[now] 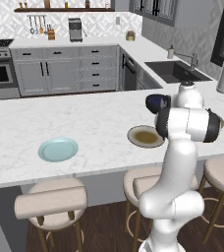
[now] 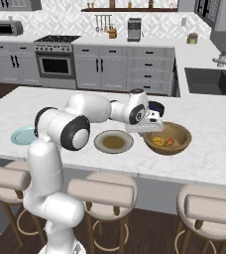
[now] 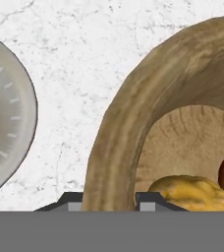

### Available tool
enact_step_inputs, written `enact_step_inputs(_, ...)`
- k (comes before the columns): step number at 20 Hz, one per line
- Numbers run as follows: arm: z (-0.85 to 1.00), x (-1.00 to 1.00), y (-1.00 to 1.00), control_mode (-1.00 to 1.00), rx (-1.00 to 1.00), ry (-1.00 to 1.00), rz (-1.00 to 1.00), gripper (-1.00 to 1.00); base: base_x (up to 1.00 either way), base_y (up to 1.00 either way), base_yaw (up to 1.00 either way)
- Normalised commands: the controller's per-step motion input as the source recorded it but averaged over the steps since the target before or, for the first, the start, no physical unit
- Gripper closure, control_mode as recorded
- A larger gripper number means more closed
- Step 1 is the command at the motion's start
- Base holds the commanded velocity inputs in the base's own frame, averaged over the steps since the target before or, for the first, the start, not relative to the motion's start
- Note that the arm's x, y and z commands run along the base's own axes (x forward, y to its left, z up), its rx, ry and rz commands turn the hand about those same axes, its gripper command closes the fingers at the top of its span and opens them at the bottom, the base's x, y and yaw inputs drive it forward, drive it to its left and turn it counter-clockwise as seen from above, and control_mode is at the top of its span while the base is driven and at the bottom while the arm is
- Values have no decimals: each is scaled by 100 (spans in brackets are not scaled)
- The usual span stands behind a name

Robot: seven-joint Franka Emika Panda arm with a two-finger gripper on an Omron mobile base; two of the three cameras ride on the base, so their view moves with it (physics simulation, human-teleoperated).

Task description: Pick the chicken drumstick and squash from their plates and place them in the bowl. Then put the bowl in the fridge.

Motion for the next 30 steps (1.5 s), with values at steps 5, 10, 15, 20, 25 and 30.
enact_step_inputs(5, 95, -45, 14, -100, -21, 0, 17, 100, 0, 0, 0)
enact_step_inputs(10, 88, -64, 10, -100, -6, -1, 32, 100, 0, 0, 0)
enact_step_inputs(15, 82, -53, 23, -100, -1, 6, 38, 100, 0, 0, 0)
enact_step_inputs(20, 36, -32, 41, -100, 3, 18, 35, 100, 0, 0, 0)
enact_step_inputs(25, 39, -45, 52, -100, 5, 17, 34, 100, 0, 0, 0)
enact_step_inputs(30, 43, -73, 68, -100, -8, -1, 40, 100, 0, 0, 0)
